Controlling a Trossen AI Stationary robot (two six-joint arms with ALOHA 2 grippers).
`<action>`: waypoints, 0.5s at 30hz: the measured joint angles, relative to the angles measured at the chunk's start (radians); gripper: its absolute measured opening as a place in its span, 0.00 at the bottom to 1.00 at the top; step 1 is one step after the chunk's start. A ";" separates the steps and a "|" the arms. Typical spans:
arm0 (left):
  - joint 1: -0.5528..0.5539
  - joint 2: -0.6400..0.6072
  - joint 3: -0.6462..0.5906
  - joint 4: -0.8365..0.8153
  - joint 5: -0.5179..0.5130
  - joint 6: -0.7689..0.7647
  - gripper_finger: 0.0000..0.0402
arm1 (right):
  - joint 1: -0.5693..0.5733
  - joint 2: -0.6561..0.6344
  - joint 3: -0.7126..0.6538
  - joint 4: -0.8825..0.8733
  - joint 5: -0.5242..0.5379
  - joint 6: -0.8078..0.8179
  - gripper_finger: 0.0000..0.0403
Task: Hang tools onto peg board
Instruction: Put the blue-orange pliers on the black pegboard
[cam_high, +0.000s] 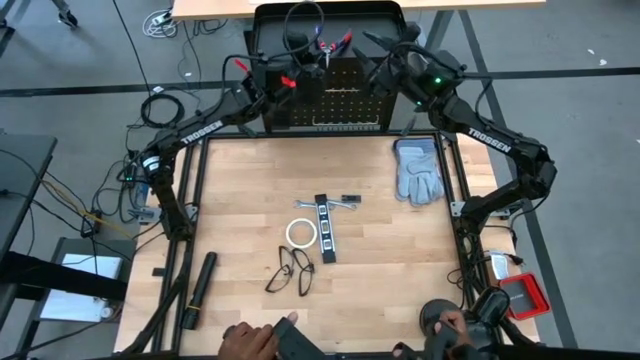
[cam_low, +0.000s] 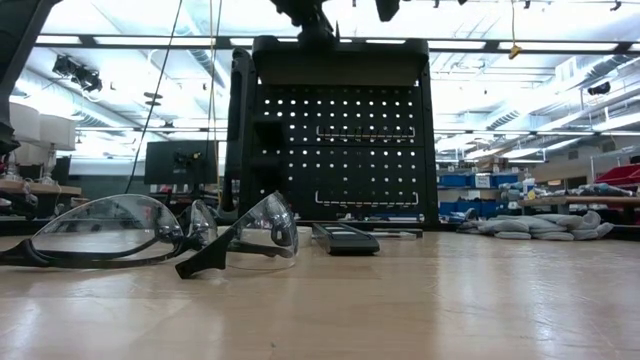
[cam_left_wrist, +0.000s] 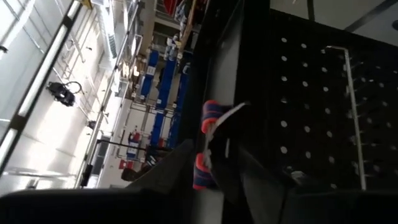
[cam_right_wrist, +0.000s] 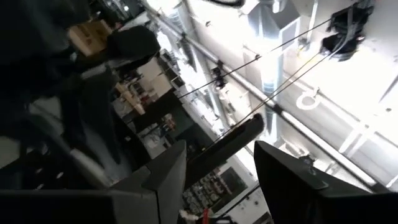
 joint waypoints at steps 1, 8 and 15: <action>-0.004 -0.001 0.000 -0.005 -0.003 -0.002 0.33 | 0.000 0.000 0.000 -0.016 0.000 0.000 0.48; -0.041 -0.002 0.000 -0.005 -0.034 0.015 0.34 | 0.000 0.000 0.000 -0.076 0.022 0.015 0.48; -0.078 -0.046 0.000 -0.022 -0.099 0.003 0.34 | 0.000 -0.005 0.000 -0.085 0.045 0.078 0.47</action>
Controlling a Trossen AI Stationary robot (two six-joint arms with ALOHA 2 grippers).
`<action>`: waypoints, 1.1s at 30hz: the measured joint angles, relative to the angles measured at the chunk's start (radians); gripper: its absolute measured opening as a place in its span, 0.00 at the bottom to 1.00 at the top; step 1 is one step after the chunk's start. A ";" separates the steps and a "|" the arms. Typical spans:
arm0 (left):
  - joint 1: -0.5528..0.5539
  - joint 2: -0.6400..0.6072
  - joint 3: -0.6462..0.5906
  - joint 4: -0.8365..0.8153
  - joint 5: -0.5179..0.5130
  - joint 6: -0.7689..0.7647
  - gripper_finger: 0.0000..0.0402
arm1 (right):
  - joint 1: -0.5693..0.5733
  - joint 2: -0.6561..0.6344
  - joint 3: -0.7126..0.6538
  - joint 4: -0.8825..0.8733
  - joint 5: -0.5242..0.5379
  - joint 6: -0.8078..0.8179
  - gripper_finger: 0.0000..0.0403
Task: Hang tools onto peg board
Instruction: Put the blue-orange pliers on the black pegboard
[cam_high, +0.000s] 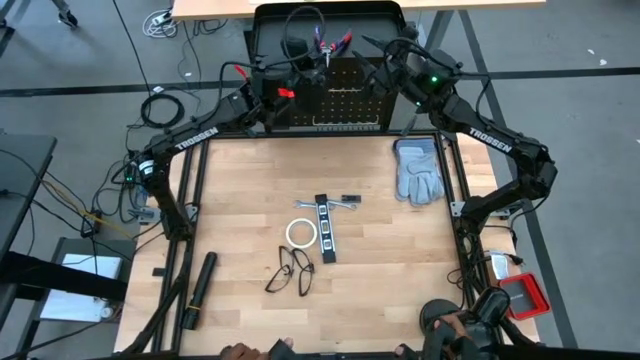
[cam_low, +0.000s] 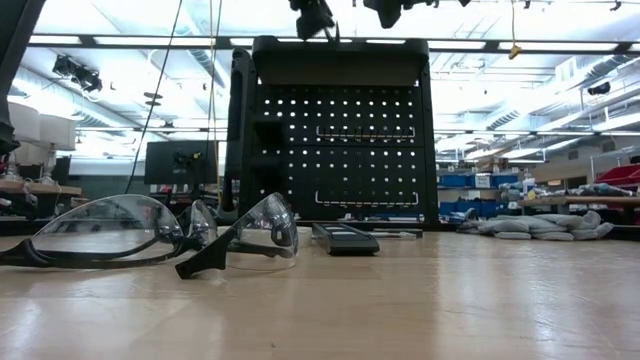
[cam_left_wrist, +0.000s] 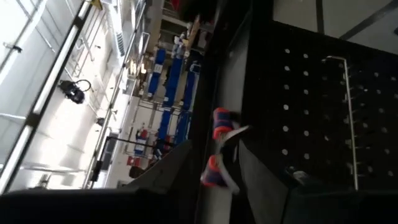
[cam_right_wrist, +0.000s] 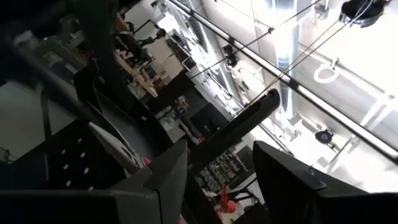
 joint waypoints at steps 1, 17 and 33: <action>-0.003 -0.012 0.000 -0.011 0.001 -0.013 0.34 | 0.002 -0.001 0.000 -0.002 0.000 0.003 0.47; 0.008 -0.095 0.002 -0.230 0.068 -0.316 0.31 | 0.063 0.096 -0.010 0.006 -0.029 0.092 0.39; 0.118 -0.084 0.000 -0.205 0.212 -0.463 0.02 | 0.047 0.102 -0.010 -0.004 -0.037 0.155 0.11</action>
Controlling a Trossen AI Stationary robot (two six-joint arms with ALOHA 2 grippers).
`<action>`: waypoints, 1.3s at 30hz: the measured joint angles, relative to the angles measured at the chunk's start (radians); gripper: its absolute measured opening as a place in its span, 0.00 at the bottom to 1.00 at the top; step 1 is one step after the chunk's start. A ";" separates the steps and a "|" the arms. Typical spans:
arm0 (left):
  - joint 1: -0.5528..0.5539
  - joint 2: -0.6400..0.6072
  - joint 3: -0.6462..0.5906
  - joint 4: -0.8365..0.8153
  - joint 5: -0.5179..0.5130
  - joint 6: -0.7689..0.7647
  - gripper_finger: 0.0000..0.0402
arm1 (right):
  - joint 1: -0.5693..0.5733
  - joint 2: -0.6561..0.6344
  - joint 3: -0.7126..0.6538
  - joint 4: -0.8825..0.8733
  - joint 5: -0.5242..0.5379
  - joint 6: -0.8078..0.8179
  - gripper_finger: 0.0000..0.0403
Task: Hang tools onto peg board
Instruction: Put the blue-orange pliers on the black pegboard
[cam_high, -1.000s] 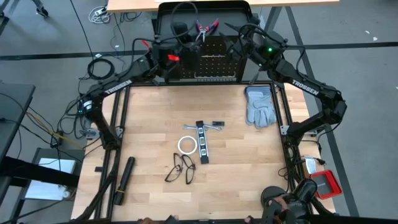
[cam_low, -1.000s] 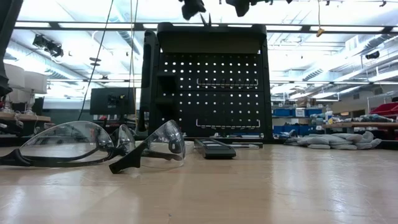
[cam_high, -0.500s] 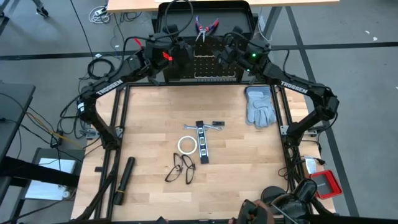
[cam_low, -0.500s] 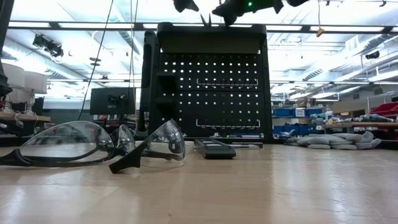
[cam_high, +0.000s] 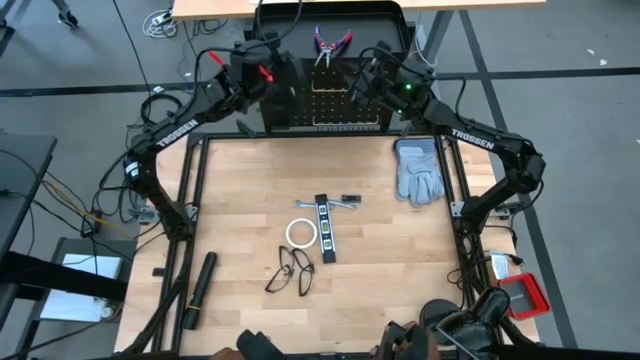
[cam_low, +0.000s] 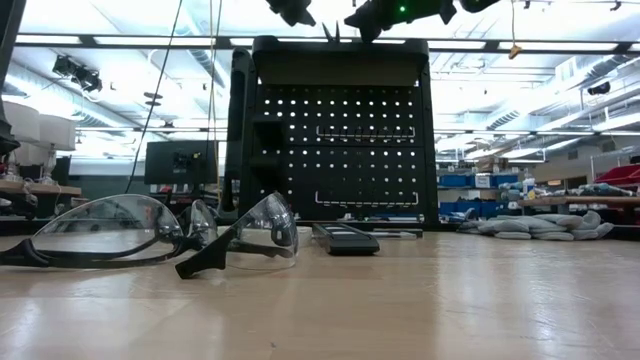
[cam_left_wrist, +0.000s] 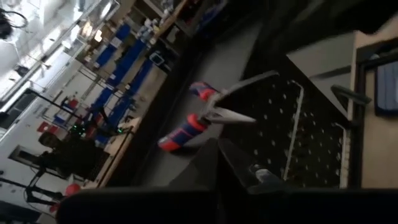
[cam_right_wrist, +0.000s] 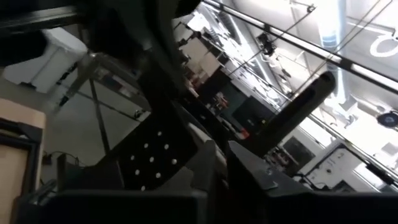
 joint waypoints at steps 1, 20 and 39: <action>0.003 0.000 0.000 0.005 0.011 -0.001 0.02 | 0.000 0.000 0.000 0.000 -0.014 0.000 0.08; 0.000 0.069 -0.001 0.080 0.008 0.007 0.00 | -0.019 0.000 0.000 -0.021 -0.081 0.001 0.02; -0.013 0.065 -0.001 0.059 -0.025 0.030 0.00 | -0.048 0.065 0.002 0.053 -0.099 0.042 0.03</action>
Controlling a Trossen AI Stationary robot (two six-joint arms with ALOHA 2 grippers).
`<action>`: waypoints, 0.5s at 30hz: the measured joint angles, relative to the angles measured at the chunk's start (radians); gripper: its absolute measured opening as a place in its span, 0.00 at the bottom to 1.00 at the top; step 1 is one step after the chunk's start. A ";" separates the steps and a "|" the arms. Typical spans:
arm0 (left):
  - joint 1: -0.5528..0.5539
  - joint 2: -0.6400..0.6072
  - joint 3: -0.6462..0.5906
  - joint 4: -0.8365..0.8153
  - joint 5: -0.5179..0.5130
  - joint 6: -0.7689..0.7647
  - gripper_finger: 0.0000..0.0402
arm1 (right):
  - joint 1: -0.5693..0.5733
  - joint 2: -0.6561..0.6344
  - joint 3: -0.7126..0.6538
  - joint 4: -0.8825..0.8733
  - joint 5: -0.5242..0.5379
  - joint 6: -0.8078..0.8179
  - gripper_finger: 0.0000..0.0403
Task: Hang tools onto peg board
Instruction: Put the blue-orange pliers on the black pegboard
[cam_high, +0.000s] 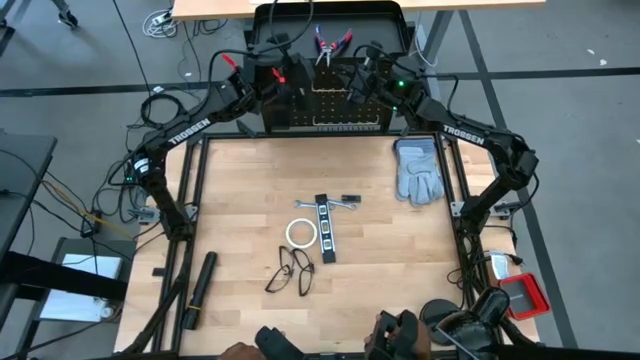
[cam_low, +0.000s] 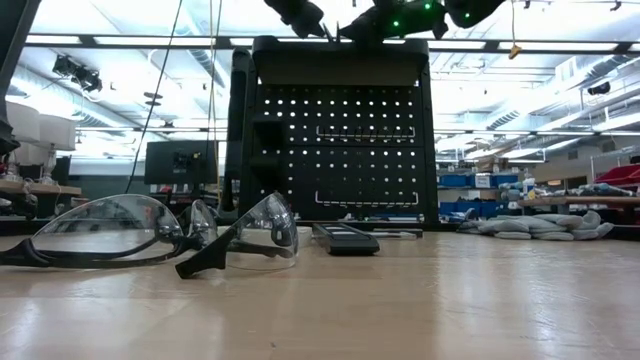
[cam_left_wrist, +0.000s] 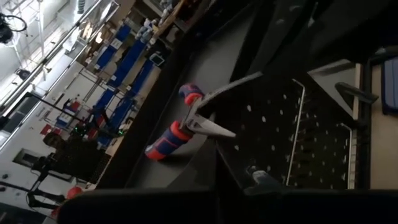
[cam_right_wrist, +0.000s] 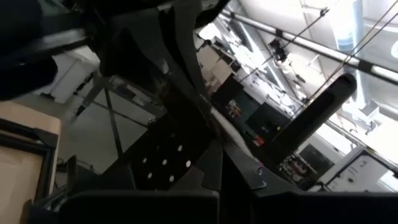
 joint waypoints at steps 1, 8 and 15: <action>0.000 0.000 0.000 -0.005 -0.002 0.001 0.00 | 0.000 -0.002 0.000 -0.018 0.006 0.000 0.03; 0.000 0.000 0.000 0.012 0.003 0.015 0.00 | -0.001 -0.006 0.000 -0.004 0.033 -0.007 0.03; 0.000 0.000 0.000 0.033 0.024 0.026 0.00 | -0.001 -0.005 -0.001 0.041 0.016 -0.026 0.03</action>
